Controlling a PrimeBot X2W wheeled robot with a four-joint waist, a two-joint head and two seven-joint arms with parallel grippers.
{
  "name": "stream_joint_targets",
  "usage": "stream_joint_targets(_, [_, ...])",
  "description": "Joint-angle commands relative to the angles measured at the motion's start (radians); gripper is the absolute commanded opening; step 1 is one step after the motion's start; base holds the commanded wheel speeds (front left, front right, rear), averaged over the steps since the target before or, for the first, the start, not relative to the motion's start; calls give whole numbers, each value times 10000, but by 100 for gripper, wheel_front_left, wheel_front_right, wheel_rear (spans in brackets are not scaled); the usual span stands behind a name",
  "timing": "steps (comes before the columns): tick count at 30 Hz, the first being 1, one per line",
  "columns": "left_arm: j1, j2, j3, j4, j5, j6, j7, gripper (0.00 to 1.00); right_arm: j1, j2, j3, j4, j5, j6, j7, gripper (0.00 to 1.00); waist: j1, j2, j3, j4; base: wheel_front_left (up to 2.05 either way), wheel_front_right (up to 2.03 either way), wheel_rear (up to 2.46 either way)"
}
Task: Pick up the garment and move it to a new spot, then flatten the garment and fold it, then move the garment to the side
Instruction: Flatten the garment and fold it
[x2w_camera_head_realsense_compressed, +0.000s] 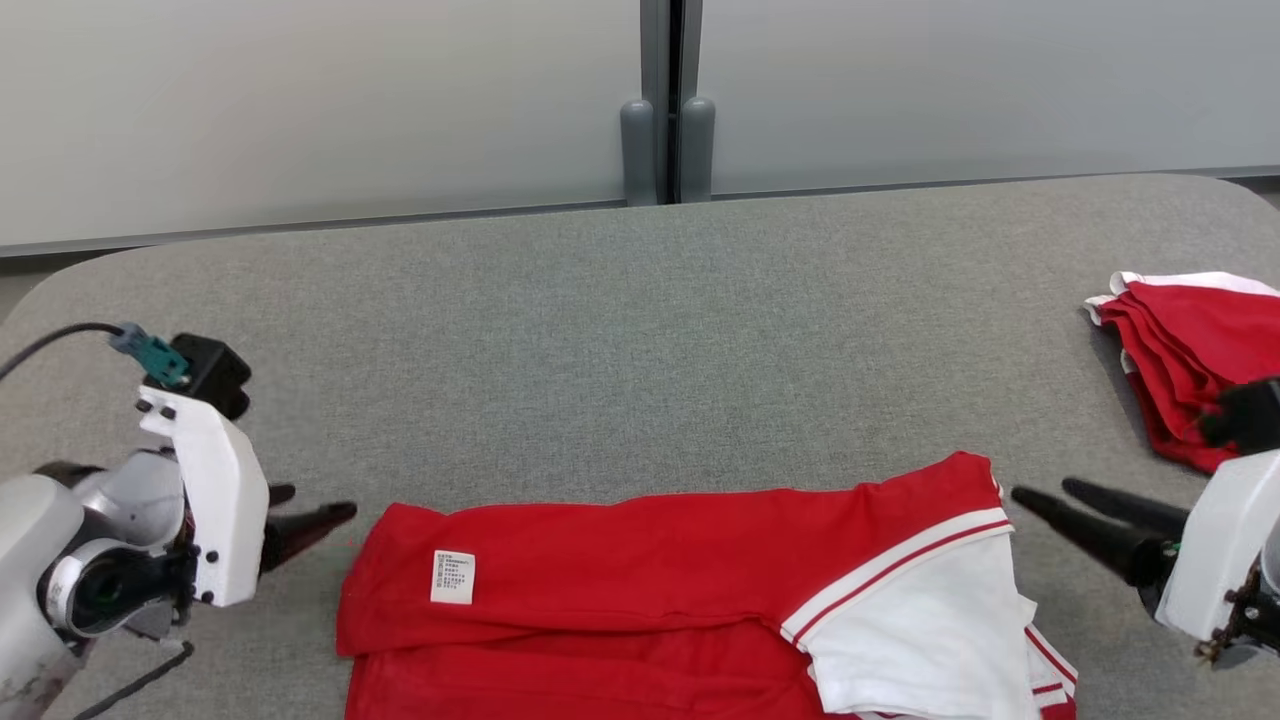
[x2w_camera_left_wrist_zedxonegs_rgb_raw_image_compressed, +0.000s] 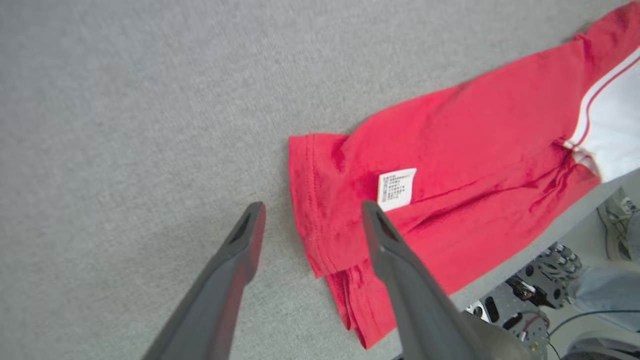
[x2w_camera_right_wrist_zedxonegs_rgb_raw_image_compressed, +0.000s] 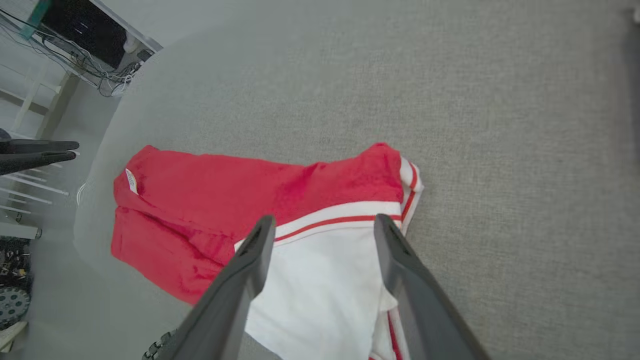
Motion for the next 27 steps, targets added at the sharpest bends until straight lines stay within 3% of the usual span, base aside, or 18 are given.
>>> stream_joint_targets(1, [-65, 125, 257, -211, 297, 38, -679, 100, 266, -83, -265, -58, -215, 21, -833, 100, 0, -1, -138, 27, 0, 0, 0])
stream_joint_targets(5, [376, 245, 946, -757, 1042, 479, -3040, 100, 745, 24, -897, 182, -728, 19, -3062, 100, 0, -1, -386, 76, 0, 0, 0])
stream_joint_targets(9, [1198, 242, 1546, -1347, 1861, 1504, -5533, 100, 1383, 534, -1978, 979, -1641, 21, -4327, 100, 0, -1, -542, 121, 0, 0, 0])
stream_joint_targets(15, [3054, -85, 2444, -2238, 2461, 3257, -8987, 100, 3256, 2958, -5849, 1843, -4447, 21, -4371, 100, 0, -1, -571, 154, 0, 0, 0])
stream_joint_targets(17, [3688, -165, 2732, -2470, 2780, 3922, -9672, 100, 3893, 3794, -6961, 1772, -5547, 21, -4376, 100, 0, -1, -569, 184, 0, 0, 0])
stream_joint_targets(20, [4587, -897, 3579, -3061, 3295, 4528, -9958, 100, 4985, 5037, -8116, 1661, -6734, 21, -4375, 100, 0, -1, -529, 326, 0, 0, 0])
stream_joint_targets(22, [4864, -1114, 3986, -3235, 3727, 4639, -9971, 100, 5218, 5336, -8369, 1659, -7021, 21, -4374, 100, 0, -1, -517, 372, 0, 0, 0])
stream_joint_targets(24, [5537, -1847, 4711, -3569, 4593, 4677, -9979, 100, 5585, 5722, -8570, 1798, -7569, 21, -4376, 100, 0, -1, -494, 448, 0, 0, 0])
stream_joint_targets(27, [6312, -2855, 5716, -3785, 5791, 4186, -9976, 100, 6007, 6115, -8700, 2254, -7929, 21, -4283, 100, 0, -1, -516, 581, 0, 0, 0])
